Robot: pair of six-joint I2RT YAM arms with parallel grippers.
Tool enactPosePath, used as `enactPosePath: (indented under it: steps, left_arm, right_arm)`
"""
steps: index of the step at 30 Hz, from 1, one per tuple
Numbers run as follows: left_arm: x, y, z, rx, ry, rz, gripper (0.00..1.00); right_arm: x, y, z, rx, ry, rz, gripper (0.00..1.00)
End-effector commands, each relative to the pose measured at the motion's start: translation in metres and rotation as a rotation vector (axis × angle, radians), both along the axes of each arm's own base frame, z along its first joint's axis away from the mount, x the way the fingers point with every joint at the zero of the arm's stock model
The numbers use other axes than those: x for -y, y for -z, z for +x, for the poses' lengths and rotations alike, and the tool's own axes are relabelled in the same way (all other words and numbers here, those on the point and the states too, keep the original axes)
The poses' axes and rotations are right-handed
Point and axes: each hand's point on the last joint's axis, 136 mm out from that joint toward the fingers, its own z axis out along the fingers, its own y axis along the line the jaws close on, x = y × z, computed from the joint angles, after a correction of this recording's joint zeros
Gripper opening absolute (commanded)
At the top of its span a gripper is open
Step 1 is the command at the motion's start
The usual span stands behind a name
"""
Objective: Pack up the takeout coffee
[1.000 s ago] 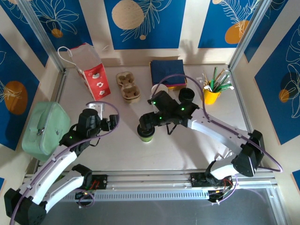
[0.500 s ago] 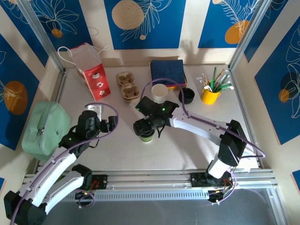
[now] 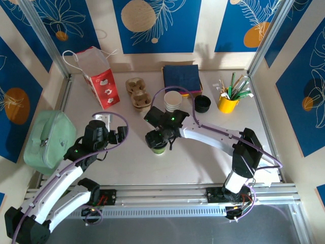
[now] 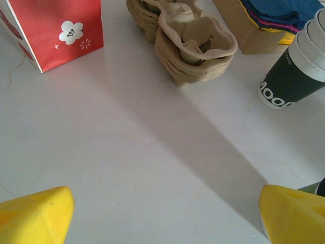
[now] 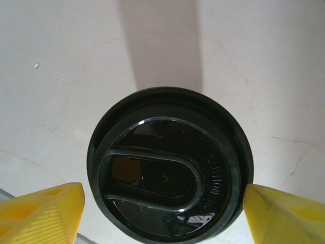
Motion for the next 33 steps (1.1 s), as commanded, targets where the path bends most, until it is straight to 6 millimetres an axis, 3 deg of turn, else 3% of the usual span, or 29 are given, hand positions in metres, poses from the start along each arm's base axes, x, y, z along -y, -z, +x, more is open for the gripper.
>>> enactPosePath:
  steps: [1, 14, 21, 28, 33]
  left_arm:
    - [0.000, 0.000, 0.002, 0.001, -0.004, -0.024, 0.93]
    - [0.001, 0.004, 0.002, -0.010, -0.001, -0.031, 0.94]
    - [0.000, 0.003, 0.001, -0.011, -0.003, -0.033, 0.94]
    - [-0.002, 0.001, 0.001, -0.008, -0.006, -0.033, 0.94]
    - [-0.002, -0.001, 0.002, -0.003, -0.002, -0.035, 0.94]
  right_arm:
    - [-0.005, -0.002, 0.000, -0.006, 0.004, 0.000, 0.82]
    - [-0.002, 0.001, 0.005, 0.010, 0.022, -0.031, 0.75]
    - [0.017, -0.001, 0.012, 0.022, 0.068, -0.059, 0.73]
    - [0.056, -0.003, 0.029, 0.030, 0.158, -0.062, 0.73]
    - [0.102, 0.002, 0.047, 0.020, 0.274, -0.045, 0.73]
